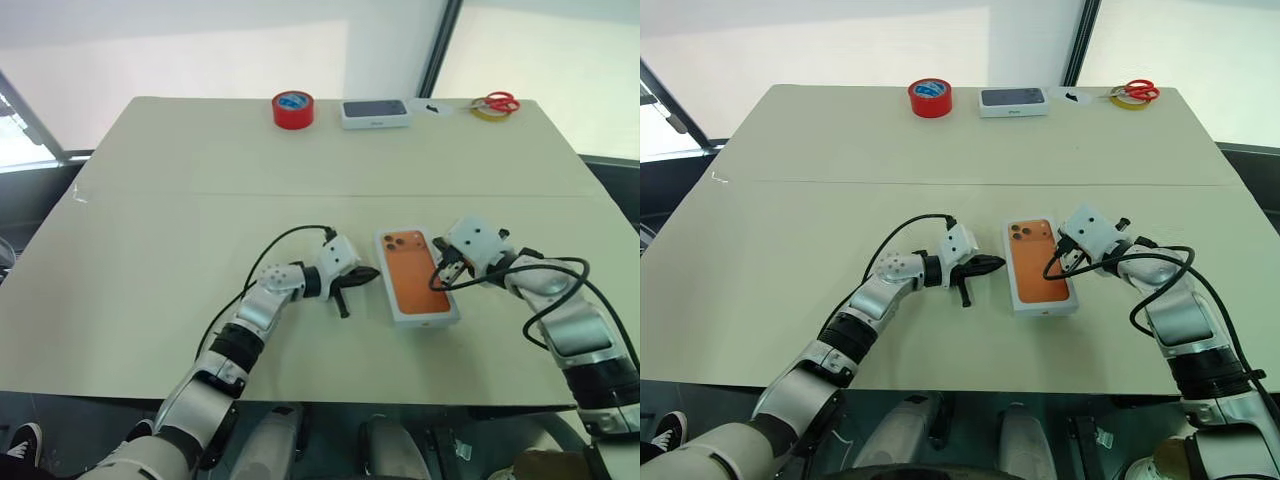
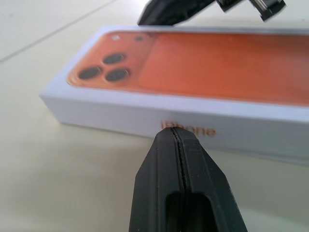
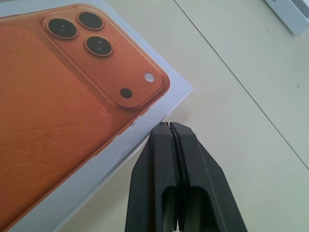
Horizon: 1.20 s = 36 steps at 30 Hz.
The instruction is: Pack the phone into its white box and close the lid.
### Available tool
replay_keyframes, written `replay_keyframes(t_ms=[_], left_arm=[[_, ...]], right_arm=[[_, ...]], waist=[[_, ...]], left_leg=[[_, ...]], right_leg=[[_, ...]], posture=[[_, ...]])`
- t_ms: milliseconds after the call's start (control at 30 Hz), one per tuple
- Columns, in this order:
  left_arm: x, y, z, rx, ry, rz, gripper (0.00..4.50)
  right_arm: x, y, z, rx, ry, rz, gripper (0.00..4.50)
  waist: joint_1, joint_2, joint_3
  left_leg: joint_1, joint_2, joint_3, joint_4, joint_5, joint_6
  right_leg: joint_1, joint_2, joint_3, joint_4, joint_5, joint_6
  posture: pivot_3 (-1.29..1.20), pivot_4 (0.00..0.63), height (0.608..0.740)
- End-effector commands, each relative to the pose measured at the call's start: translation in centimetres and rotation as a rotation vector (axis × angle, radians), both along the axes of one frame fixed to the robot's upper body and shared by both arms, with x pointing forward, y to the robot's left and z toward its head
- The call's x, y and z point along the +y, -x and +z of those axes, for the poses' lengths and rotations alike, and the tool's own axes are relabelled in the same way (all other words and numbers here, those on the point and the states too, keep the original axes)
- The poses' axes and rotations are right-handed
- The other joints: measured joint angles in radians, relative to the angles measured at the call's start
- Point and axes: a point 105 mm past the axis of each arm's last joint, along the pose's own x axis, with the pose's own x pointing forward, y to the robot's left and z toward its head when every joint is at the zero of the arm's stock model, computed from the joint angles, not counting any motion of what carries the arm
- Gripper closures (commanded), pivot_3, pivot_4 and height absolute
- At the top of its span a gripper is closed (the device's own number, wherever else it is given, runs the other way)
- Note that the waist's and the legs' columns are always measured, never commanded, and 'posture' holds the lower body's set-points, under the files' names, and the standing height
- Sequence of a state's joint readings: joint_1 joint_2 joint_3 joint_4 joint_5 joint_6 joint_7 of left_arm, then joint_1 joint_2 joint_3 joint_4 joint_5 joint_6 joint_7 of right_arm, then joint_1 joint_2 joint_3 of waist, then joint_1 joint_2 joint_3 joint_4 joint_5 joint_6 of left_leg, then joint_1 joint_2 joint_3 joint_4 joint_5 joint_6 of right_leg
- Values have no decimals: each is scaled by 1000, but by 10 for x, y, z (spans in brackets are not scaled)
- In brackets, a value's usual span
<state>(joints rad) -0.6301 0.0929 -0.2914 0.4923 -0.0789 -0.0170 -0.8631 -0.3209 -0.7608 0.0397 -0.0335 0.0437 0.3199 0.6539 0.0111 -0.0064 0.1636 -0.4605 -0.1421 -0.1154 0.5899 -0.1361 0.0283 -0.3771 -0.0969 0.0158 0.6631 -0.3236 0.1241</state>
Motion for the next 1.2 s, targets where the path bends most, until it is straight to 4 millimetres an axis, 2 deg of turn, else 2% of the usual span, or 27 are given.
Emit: replay_keyframes(t_ms=[33, 100, 167, 200, 300, 367, 400, 467, 533, 667, 767, 800, 833, 867, 933, 1000, 1100, 1200], left_arm=[[-8, -5, 39, -42, 113, -1, 4500], [-15, -5, 45, -43, 127, -11, 4500], [-25, -2, 45, -43, 121, -39, 4500], [-28, -1, 40, -38, 96, -52, 4500], [-33, 2, 3, 101, -80, -78, 4500], [-29, 3, -16, 108, -176, -70, 4500], [-27, 2, -20, 113, -194, -58, 4500], [-24, 2, -23, 130, -197, -63, 4500], [-19, -2, -18, 142, -164, -47, 4500], [-7, -8, 10, 100, -35, -29, 2739], [13, -10, 34, 48, 48, -7, 1216], [24, -9, 42, 36, 65, 1, 620], [42, -8, 49, 16, 64, 12, 250], [59, -5, 55, -8, 57, 19, 84], [89, -3, 62, -16, 43, 63, 84], [111, 2, 62, 25, 35, 94, 84], [155, 17, 63, 47, 27, 172, 84], [183, 30, 60, 44, 6, 245, 84]], right_arm=[[3, 4, 35, -108, -67, 51, 4463], [7, 9, 40, -110, -96, 85, 4463], [14, 20, 43, -56, -217, 136, 4463], [17, 28, 37, -23, -203, 174, 4463], [16, 50, 0, 145, -90, 214, 4463], [6, 62, -31, 254, 51, 199, 4463], [3, 66, -40, 269, 103, 197, 4463], [7, 67, -43, 272, 77, 185, 4463], [14, 64, -33, 290, -61, 164, 4463], [18, 51, -8, 197, -147, 171, 2773], [21, 45, 16, 129, -242, 196, 1231], [21, 46, 23, 116, -271, 216, 569], [19, 49, 29, 111, -296, 242, 227], [18, 54, 34, 110, -308, 270, 85], [14, 63, 36, 133, -299, 307, 85], [12, 72, 39, 164, -310, 343, 85], [-5, 77, 52, 127, -285, 348, 85], [-25, 77, 50, 132, -249, 303, 85]], waist=[[0, 0, 0], [2, 0, 0], [3, 0, 0], [3, 0, 0], [4, 0, 0], [-1, 0, 0], [-2, 0, -2], [-2, -3, -7], [-4, -6, -8], [-13, -6, -8], [-23, -5, -6], [-23, -5, -6], [-24, -5, -6], [-25, -5, -6], [-24, -4, -6], [-20, -4, -5], [-20, -3, -5], [-18, -2, -5]], left_leg=[[0, 0, 0, 0, 0, 0], [0, 0, 0, 1, 0, 0], [0, 0, 0, 1, 0, 0], [0, 0, 0, 1, 0, 0], [0, -1, -1, 2, 0, 2], [1, -1, -1, 2, 0, 3], [1, -1, 0, 2, 0, 2], [6, -1, 0, 2, -1, 1], [10, 0, -1, 1, -2, 1], [12, 0, -1, 0, -3, 2], [9, 0, -1, -2, -3, 2], [5, 0, -1, -2, -3, 2], [2, 0, -1, -1, -2, 2], [1, 0, -1, 0, -2, 2], [0, 0, -1, 0, -1, 3], [1, 0, -1, 0, -1, 3], [2, 0, -1, 0, -2, 1], [2, 0, 0, 0, -3, 2]], right_leg=[[0, 0, 0, 0, 0, 0], [0, 0, 0, 0, 0, 0], [1, 0, -1, 0, 0, 0], [1, 0, -1, 0, 0, 1], [2, 0, -1, 0, 0, 1], [3, 0, -1, 0, -1, 1], [3, 0, -1, 0, -1, 1], [7, -1, -1, 0, -1, 2], [12, -1, -1, -1, -3, 3], [13, -1, -1, -2, -4, 0], [9, -1, -1, -2, -3, 3], [5, -1, 0, -1, -2, 3], [3, -1, 0, 0, -2, 3], [2, -1, 0, 0, -2, 3], [2, 0, 0, 0, -2, 3], [1, 0, 0, 0, -2, 3], [3, -1, 0, 0, -2, 3], [3, -1, 1, -1, -3, 1]], posture=[[0, 150, 740], [0, 150, 740], [0, 150, 740], [0, 150, 740], [0, 150, 740], [0, 150, 740], [0, 150, 740], [0, 150, 740], [0, 150, 740], [0, 150, 740], [0, 150, 740], [0, 150, 740], [0, 150, 740], [0, 150, 740], [0, 150, 740], [0, 150, 740], [0, 150, 740], [0, 150, 740]])
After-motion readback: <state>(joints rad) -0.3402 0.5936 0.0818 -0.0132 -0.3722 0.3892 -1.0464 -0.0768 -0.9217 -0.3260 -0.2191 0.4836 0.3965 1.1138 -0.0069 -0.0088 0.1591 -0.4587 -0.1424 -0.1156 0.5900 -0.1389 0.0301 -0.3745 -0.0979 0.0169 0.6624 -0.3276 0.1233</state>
